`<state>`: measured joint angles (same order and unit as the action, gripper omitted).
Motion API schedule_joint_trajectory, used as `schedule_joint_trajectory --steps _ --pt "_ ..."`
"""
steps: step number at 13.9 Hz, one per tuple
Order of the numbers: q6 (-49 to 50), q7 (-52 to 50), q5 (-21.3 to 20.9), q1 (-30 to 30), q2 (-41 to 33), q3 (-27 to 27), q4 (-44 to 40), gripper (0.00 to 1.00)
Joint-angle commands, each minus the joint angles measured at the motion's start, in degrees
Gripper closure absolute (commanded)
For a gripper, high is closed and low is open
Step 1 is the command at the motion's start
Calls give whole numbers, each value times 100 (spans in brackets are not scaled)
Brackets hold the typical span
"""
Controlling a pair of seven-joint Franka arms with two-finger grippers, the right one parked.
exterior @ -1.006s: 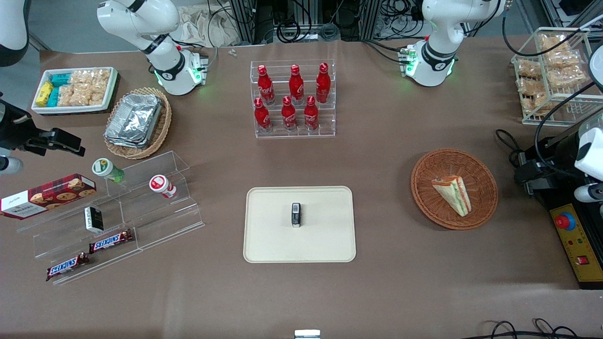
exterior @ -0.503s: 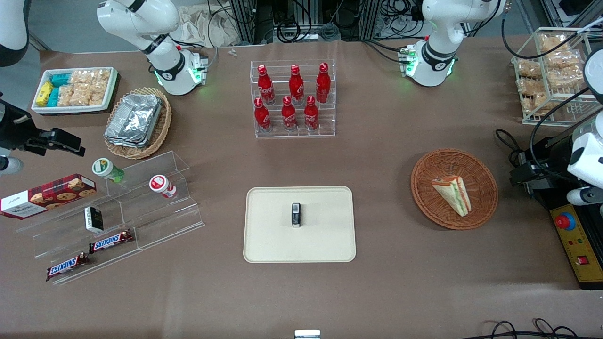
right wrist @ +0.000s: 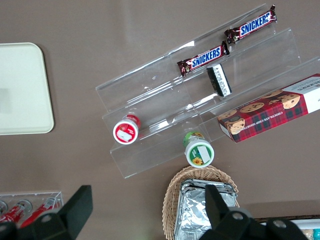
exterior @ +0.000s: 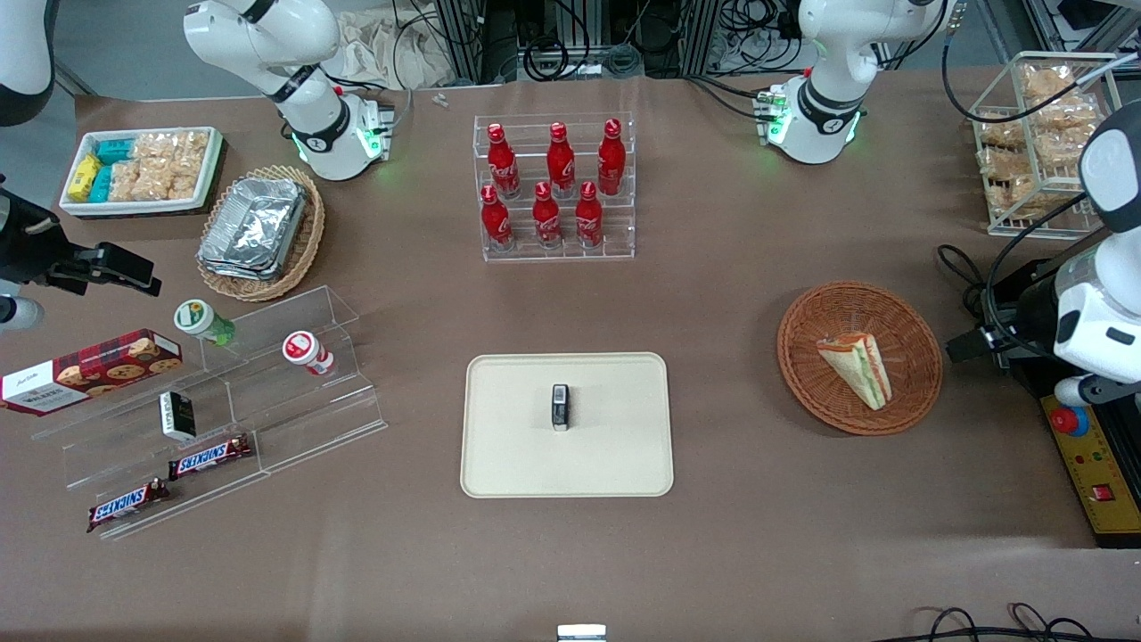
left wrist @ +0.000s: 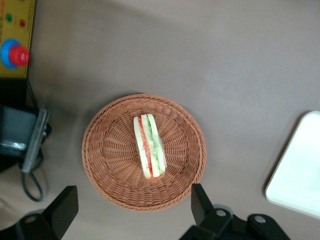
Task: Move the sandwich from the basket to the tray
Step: 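Move the left gripper over the sandwich in the wicker basket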
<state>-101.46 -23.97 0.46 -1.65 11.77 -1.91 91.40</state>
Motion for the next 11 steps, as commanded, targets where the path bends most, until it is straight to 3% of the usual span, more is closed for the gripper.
schedule_joint_trajectory --steps 1,4,11 --pt "-487 -1552 69 24 -52 -29 544 0" --pt "-1066 -2295 77 59 -52 -46 1097 0" --pt "-3009 -2393 25 339 -561 -46 2995 0"
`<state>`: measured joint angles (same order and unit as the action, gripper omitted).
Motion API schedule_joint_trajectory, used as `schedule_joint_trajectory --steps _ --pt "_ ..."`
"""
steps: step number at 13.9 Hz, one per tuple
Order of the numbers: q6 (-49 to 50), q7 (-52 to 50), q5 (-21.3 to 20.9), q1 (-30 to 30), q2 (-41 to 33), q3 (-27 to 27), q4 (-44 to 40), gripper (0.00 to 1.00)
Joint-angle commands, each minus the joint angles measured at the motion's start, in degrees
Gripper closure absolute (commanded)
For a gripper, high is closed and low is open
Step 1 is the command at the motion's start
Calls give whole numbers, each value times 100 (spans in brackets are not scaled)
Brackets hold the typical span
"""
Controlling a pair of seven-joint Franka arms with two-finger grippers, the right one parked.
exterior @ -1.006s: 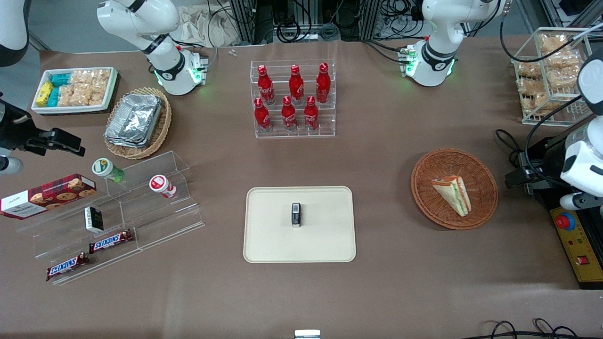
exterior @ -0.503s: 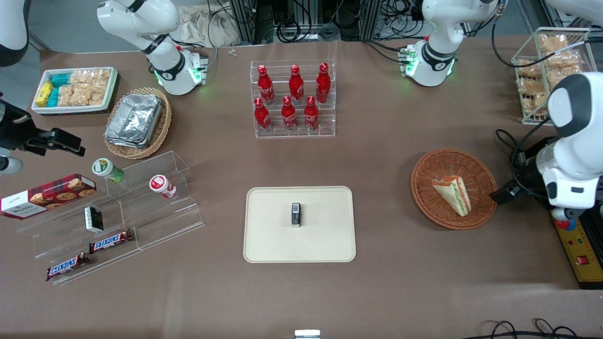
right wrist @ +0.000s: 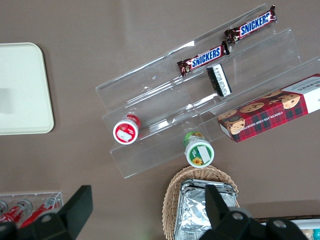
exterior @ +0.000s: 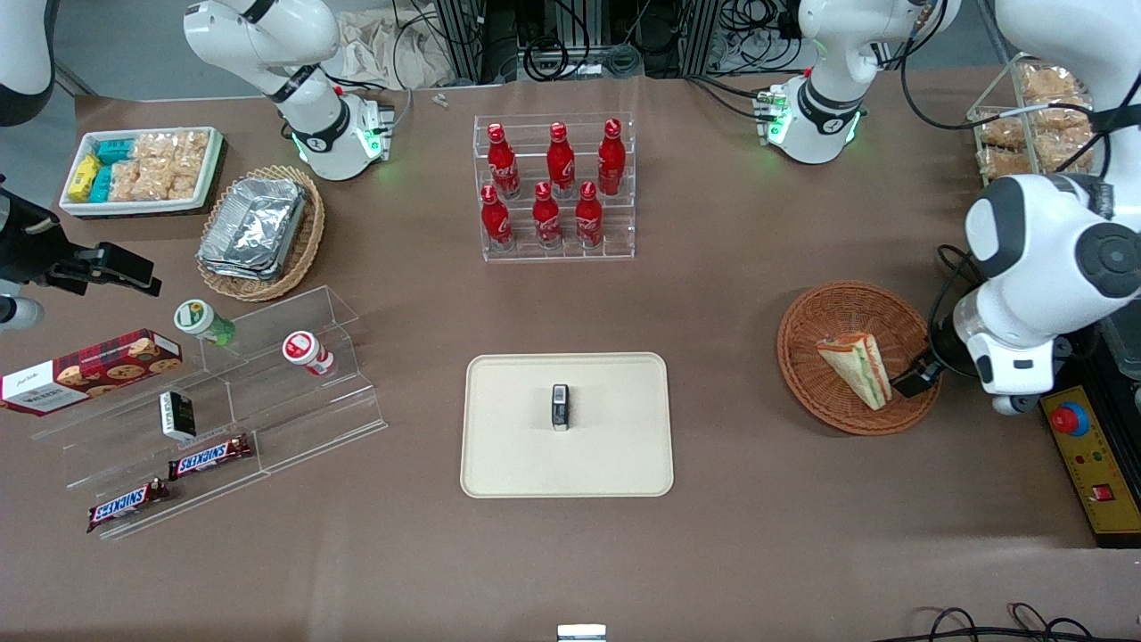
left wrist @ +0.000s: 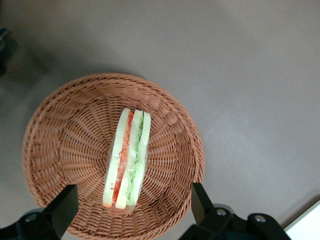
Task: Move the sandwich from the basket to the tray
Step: 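Move the left gripper over the sandwich in the wicker basket, then lower the left gripper and close it on the sandwich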
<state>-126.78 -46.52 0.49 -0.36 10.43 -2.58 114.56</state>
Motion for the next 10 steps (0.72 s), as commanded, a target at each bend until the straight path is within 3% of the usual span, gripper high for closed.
schedule_joint_trajectory --steps 1,10 --pt "-636 -147 -5 256 -454 21 821 0" --pt "-936 -147 4 195 -305 47 1200 0"
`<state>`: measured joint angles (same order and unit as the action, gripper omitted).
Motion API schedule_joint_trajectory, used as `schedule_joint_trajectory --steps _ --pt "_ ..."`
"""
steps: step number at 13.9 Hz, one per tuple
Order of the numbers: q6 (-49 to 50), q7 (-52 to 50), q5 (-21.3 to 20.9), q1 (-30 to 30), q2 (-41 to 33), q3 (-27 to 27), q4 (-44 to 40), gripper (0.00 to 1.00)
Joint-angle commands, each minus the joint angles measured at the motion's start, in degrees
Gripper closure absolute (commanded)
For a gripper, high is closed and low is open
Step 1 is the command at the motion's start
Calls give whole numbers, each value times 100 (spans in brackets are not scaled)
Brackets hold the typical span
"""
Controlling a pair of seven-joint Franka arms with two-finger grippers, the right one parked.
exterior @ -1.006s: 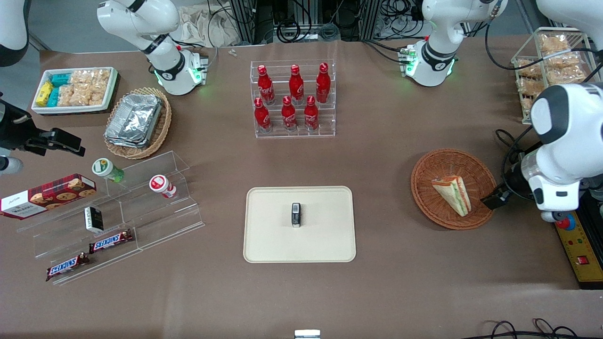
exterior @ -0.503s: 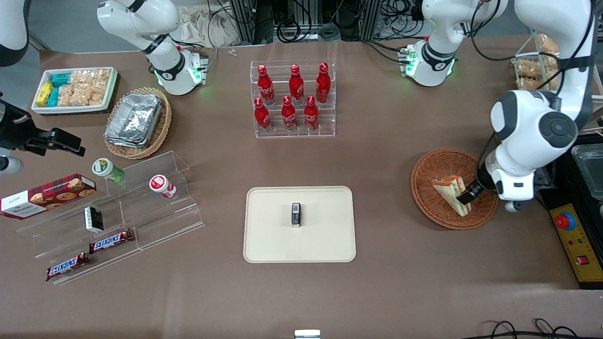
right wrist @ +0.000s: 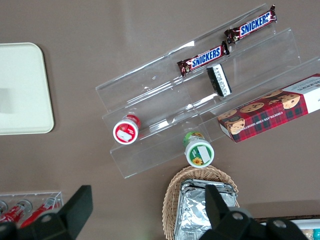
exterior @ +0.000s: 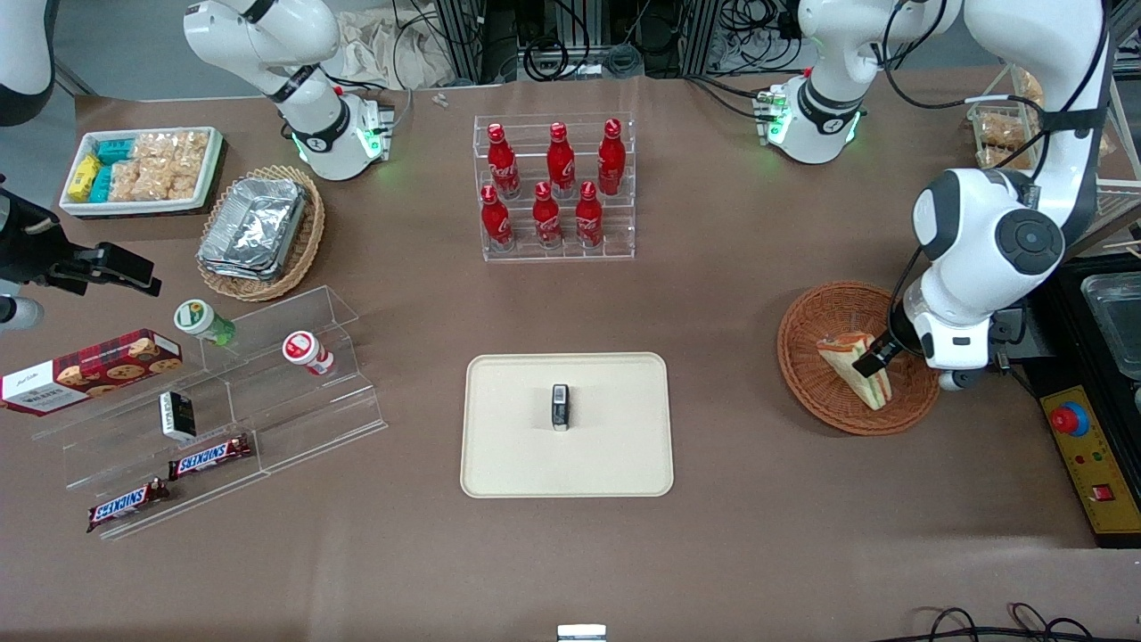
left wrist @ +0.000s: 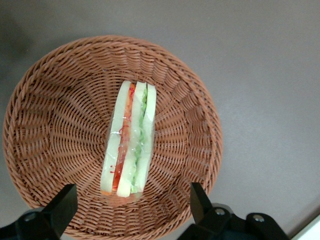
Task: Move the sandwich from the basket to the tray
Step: 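Lower the left gripper and close it on the sandwich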
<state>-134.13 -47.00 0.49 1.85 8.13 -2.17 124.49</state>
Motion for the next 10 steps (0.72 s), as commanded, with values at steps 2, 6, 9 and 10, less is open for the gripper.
schedule_joint_trajectory --steps 2,6,9,10 --pt "-228 -98 13 -26 31 6 242 0" --pt "-368 -98 4 -26 206 6 313 0" --pt "-509 -98 13 -26 330 6 322 0" --pt "-509 -98 13 -26 347 6 322 0"
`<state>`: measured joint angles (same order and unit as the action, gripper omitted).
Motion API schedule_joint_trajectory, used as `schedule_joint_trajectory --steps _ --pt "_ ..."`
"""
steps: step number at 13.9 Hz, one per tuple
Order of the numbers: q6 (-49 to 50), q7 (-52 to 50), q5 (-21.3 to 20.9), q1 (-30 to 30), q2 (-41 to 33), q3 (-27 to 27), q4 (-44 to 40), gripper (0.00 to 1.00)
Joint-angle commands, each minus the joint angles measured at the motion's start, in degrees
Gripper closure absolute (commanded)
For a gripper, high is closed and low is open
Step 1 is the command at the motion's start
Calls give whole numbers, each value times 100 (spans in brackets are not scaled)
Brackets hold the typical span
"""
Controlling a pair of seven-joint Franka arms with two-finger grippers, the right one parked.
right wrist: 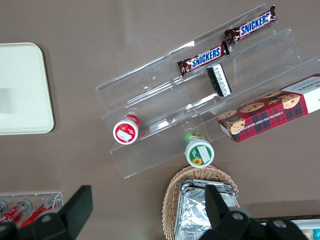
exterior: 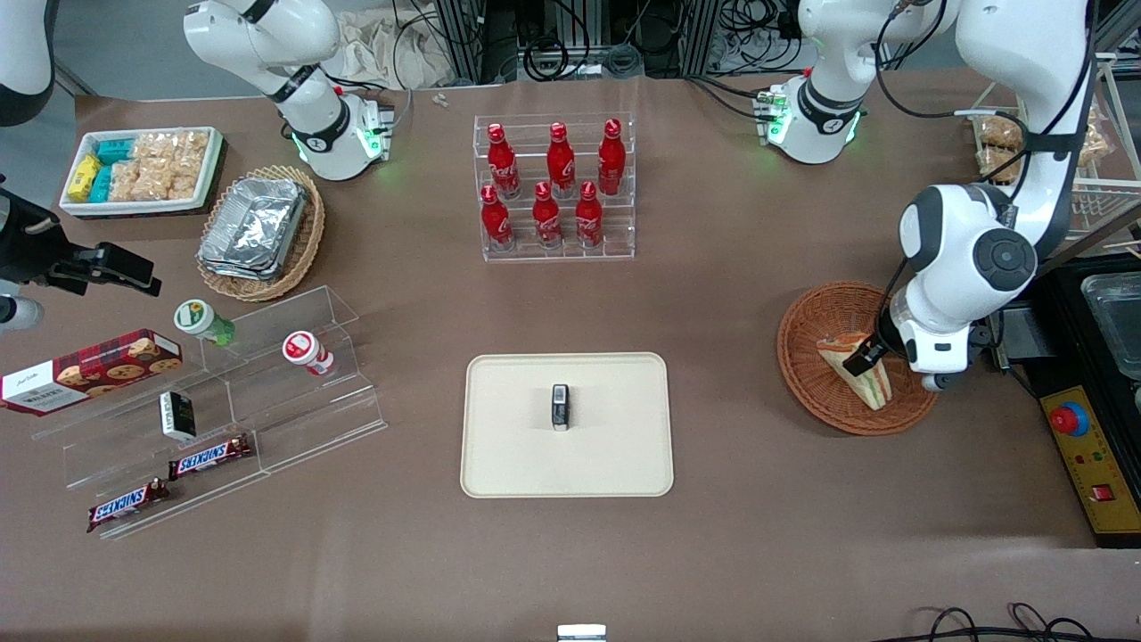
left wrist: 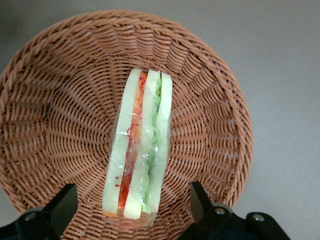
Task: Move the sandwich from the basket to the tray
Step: 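Lower the left gripper and close it on the sandwich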
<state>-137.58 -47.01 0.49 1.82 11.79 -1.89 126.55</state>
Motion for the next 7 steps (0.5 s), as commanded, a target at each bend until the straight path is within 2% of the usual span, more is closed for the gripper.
schedule_joint_trajectory --steps 1,7 --pt "-164 -98 13 -23 -1 -22 115 0" --pt "-454 -98 13 -15 209 -22 203 0"
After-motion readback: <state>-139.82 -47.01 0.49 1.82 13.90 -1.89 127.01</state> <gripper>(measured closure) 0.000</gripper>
